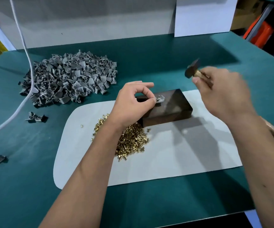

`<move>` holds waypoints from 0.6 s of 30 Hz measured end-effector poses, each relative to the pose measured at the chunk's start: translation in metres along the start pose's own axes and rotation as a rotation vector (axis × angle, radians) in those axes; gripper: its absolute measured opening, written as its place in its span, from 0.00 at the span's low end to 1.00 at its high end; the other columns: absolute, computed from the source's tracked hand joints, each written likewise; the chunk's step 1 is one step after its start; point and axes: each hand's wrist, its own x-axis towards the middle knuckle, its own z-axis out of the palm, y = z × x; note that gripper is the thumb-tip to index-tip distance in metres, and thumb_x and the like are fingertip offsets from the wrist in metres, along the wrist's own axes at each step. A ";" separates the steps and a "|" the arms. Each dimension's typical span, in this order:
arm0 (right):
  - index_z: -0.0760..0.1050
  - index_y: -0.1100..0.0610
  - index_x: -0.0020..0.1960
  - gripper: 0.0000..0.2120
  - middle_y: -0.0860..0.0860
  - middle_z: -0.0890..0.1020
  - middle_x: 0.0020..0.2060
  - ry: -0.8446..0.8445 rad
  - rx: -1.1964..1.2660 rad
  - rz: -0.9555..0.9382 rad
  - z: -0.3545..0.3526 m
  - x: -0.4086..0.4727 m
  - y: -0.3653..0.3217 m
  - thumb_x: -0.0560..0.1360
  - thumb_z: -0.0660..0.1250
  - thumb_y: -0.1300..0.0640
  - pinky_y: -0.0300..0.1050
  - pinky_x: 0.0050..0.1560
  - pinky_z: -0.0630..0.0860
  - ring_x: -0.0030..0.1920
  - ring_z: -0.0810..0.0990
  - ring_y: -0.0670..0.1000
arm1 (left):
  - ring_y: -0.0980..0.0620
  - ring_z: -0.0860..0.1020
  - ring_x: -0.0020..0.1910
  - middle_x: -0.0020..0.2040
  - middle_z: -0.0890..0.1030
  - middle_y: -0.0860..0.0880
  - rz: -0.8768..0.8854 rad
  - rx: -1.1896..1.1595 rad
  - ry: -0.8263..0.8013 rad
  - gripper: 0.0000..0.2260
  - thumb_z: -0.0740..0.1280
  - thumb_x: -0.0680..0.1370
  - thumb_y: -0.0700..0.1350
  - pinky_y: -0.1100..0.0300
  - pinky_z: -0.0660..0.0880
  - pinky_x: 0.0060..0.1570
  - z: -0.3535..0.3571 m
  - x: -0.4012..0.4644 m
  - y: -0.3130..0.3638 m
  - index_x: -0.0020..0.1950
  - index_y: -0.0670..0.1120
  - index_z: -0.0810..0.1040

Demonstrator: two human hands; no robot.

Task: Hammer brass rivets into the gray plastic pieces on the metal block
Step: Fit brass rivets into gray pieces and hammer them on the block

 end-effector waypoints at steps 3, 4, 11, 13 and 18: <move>0.78 0.56 0.54 0.08 0.59 0.77 0.41 -0.171 -0.184 0.173 0.012 -0.005 0.005 0.77 0.63 0.62 0.50 0.42 0.67 0.42 0.73 0.65 | 0.59 0.70 0.72 0.62 0.83 0.56 0.001 0.021 -0.021 0.06 0.74 0.75 0.40 0.50 0.63 0.75 0.000 -0.001 0.001 0.39 0.48 0.83; 0.78 0.58 0.56 0.11 0.61 0.77 0.44 -0.226 -0.193 0.183 0.017 -0.008 0.004 0.76 0.63 0.65 0.50 0.44 0.68 0.45 0.75 0.66 | 0.59 0.69 0.73 0.62 0.83 0.57 0.000 0.020 -0.026 0.06 0.74 0.75 0.40 0.50 0.62 0.76 -0.001 -0.001 0.002 0.39 0.48 0.83; 0.84 0.55 0.57 0.13 0.61 0.75 0.52 -0.154 -0.170 0.104 0.016 -0.012 -0.006 0.77 0.65 0.63 0.57 0.58 0.73 0.58 0.72 0.68 | 0.57 0.69 0.73 0.62 0.83 0.54 -0.036 -0.060 -0.048 0.06 0.72 0.76 0.37 0.49 0.60 0.77 0.000 -0.001 0.003 0.40 0.45 0.83; 0.84 0.53 0.55 0.10 0.57 0.79 0.50 -0.064 0.047 -0.064 0.011 -0.008 -0.011 0.79 0.66 0.61 0.56 0.58 0.74 0.55 0.76 0.64 | 0.57 0.69 0.73 0.62 0.83 0.53 -0.042 -0.078 -0.046 0.07 0.72 0.76 0.36 0.50 0.61 0.76 0.001 -0.001 0.004 0.39 0.45 0.83; 0.83 0.44 0.59 0.10 0.46 0.82 0.41 -0.334 0.269 -0.391 0.009 -0.002 -0.038 0.78 0.70 0.46 0.54 0.52 0.76 0.47 0.78 0.52 | 0.51 0.72 0.72 0.61 0.84 0.49 -0.001 -0.097 -0.024 0.07 0.72 0.75 0.34 0.48 0.63 0.75 0.002 0.003 0.007 0.38 0.44 0.82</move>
